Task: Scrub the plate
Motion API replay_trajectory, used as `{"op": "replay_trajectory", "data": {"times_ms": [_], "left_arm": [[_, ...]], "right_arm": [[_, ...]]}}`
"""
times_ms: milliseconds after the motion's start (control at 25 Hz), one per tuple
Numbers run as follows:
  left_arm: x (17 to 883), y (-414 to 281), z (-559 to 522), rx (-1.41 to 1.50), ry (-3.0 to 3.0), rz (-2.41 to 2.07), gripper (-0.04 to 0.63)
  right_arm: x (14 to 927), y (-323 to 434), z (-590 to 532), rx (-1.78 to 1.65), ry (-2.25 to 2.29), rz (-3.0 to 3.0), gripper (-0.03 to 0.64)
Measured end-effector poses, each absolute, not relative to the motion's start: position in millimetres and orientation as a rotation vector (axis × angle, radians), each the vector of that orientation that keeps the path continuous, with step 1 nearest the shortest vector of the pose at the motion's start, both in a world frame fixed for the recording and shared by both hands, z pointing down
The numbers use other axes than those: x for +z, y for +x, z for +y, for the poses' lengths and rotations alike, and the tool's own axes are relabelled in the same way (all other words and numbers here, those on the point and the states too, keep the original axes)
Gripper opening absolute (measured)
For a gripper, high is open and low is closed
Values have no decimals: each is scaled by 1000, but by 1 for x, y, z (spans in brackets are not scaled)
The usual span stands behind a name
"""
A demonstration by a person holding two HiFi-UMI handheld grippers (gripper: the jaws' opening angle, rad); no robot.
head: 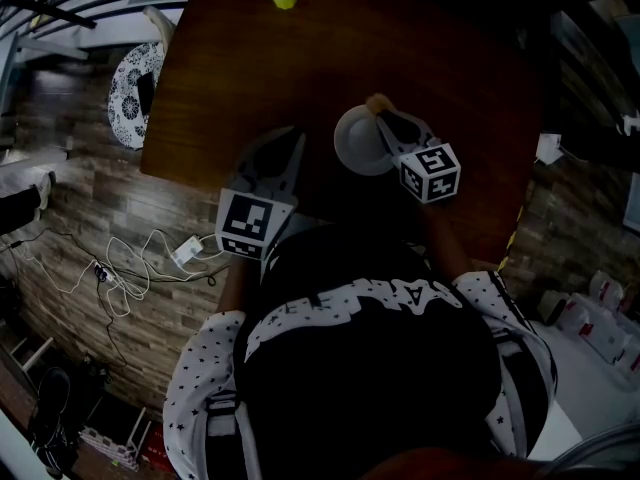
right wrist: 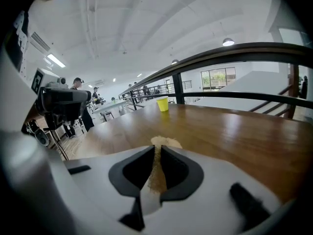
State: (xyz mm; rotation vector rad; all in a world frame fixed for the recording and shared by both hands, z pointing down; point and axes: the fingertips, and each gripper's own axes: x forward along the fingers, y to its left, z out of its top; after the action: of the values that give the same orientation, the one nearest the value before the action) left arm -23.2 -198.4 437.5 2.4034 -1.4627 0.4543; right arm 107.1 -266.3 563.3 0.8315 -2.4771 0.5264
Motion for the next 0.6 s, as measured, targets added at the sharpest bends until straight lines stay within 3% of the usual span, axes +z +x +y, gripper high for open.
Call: {"op": "replay_trajectory", "data": {"times_ms": [600], "left_arm": [[437,-21,-200,454,2428,-1436,14]], "right_arm": [[567,102,-256,502,783,-2466,48]]}}
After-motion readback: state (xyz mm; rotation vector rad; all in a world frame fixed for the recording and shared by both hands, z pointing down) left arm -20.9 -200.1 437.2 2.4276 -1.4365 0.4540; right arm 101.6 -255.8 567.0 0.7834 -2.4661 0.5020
